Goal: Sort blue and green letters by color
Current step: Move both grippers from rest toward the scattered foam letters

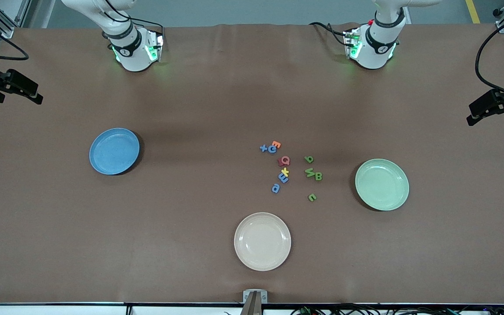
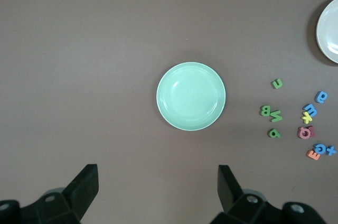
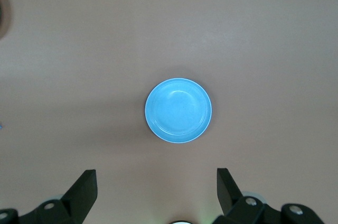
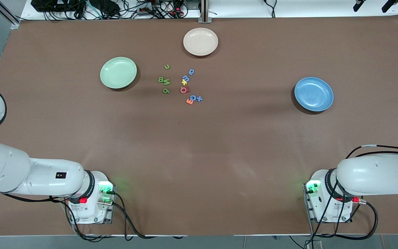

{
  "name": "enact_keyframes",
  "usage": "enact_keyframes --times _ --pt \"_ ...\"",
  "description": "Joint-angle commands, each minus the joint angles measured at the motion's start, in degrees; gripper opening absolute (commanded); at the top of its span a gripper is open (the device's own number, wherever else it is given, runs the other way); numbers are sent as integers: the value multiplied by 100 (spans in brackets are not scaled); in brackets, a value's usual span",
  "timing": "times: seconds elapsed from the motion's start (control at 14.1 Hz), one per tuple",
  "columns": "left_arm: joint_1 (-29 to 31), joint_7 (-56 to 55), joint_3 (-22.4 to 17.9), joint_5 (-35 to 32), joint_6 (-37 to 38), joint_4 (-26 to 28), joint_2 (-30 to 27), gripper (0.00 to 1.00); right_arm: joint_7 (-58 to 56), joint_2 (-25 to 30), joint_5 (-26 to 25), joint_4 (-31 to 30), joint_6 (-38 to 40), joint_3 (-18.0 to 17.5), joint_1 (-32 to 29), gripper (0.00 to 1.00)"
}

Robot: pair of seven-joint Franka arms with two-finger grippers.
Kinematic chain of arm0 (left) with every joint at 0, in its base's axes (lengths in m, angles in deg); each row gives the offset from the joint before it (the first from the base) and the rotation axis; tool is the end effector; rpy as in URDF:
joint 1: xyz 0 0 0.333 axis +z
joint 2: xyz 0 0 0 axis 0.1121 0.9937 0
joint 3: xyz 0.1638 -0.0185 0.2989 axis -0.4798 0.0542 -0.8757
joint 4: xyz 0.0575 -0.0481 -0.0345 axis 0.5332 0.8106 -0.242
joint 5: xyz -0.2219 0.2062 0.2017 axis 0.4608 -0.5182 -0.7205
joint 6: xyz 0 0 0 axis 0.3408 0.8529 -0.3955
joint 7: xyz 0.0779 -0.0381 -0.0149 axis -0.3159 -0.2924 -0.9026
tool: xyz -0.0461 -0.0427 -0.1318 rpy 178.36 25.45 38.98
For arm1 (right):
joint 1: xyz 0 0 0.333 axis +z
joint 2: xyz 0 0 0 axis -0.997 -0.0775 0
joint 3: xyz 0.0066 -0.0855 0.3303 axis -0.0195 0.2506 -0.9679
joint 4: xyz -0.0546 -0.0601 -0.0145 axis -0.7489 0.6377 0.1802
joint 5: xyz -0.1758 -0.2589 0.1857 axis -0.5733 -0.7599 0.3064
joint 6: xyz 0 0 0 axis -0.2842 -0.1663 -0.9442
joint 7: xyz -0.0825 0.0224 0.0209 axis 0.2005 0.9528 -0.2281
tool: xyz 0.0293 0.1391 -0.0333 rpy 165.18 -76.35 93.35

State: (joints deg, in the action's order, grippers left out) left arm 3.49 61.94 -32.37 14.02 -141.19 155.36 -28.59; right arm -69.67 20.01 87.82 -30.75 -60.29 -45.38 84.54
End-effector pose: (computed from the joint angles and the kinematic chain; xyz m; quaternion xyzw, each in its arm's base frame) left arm 0.5339 -0.0055 0.6290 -0.9993 -0.0064 -0.0360 0.0023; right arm 0.4820 -0.0084 0.6332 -0.9992 0.0347 0.0171 0.0128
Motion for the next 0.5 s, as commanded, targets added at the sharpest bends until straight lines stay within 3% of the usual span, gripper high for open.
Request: enact_keyframes --times 0.0,0.43 --pt "5 95 17 77 53 -18 -37 99 -99 167 14 -215 -101 -23 -66 100" --pt "57 43 9 295 88 -26 -2 99 -90 158 5 -215 -49 -23 -92 100"
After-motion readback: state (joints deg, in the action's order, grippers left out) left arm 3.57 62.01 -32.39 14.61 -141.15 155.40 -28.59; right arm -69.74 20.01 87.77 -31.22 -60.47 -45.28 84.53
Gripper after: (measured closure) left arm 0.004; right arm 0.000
